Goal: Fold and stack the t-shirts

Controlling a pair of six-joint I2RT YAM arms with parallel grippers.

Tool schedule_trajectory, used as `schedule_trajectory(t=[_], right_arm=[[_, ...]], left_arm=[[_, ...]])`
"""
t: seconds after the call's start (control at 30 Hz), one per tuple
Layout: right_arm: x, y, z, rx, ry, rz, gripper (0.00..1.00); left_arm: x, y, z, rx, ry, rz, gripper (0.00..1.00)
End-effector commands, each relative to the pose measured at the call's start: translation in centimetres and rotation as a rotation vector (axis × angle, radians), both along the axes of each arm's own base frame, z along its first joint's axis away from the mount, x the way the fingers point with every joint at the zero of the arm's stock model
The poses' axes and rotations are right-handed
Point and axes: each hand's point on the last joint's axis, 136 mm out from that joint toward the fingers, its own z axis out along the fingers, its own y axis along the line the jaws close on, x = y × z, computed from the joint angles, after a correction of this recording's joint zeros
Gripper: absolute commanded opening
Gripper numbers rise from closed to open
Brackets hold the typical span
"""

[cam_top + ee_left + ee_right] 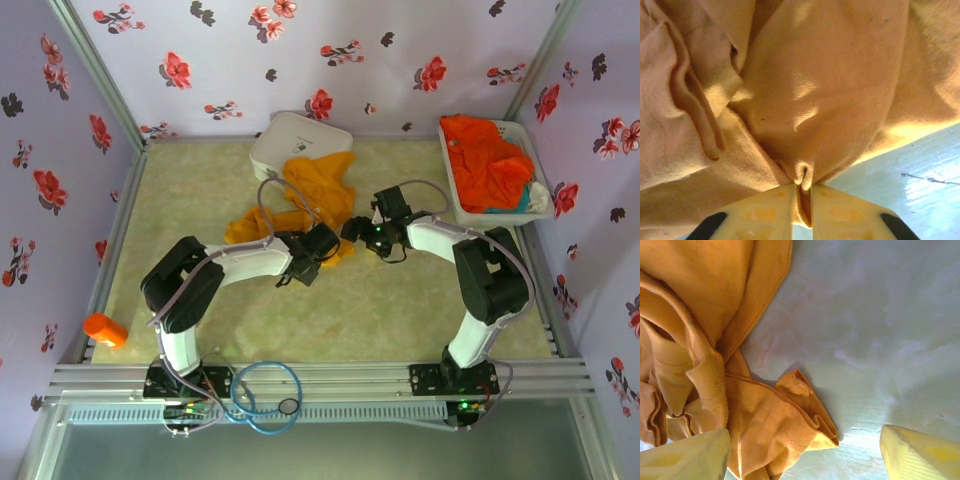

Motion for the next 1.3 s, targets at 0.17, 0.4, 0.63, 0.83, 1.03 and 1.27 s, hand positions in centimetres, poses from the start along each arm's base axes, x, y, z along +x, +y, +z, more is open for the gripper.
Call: schedule_trajectory(t=[0.17, 0.4, 0.63, 0.83, 1.03, 1.27], right_arm=[[-0.5, 0.4, -0.5, 0.011, 0.03, 0.008, 0.76], [-0.8, 1.3, -0.2, 0.04, 0.026, 0.035, 0.74], [-1.7, 3.8, -0.9, 0.034, 0.034, 0.08, 0.7], [-2.0, 5.4, -1.5, 0.057, 0.035, 0.073, 0.49], [-1.6, 4.0, -0.2, 0.021, -0.019, 0.03, 0.0], [-2.4, -2.8, 1.2, -0.029, -0.038, -0.101, 0.0]], left_arm=[[1.5, 2.0, 3.4, -0.008, -0.044, 0.054, 0.0], [2.6, 3.6, 7.3, -0.106, -0.063, 0.11, 0.0], [4.4, 5.7, 12.4, -0.273, -0.109, 0.2, 0.0], [6.4, 9.0, 17.1, -0.465, -0.177, 0.319, 0.0], [7.6, 13.9, 20.3, -0.515, -0.266, 0.436, 0.0], [7.7, 20.4, 21.8, -0.586, -0.366, 0.626, 0.0]])
